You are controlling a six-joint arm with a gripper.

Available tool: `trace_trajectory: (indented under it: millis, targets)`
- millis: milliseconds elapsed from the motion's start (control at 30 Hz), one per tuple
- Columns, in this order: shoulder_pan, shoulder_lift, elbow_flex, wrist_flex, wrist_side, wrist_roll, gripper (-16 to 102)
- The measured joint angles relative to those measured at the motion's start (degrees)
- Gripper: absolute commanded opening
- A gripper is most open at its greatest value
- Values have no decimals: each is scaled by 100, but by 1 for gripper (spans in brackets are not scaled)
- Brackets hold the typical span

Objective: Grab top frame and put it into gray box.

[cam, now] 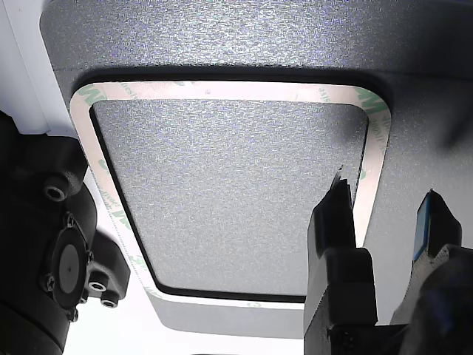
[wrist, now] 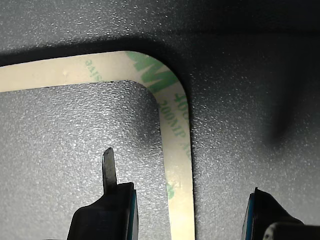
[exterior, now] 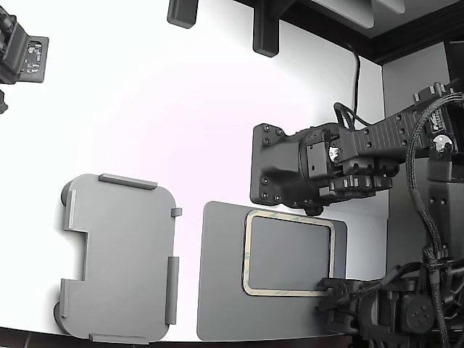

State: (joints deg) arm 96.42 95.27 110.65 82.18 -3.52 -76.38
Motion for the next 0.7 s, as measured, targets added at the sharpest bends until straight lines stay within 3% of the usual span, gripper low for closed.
trace_trajectory:
  millis: [267,700]
  targets:
    - [18,-79,158,-202,79,62,85]
    - [35,-97,343,-325,114,-44,69]
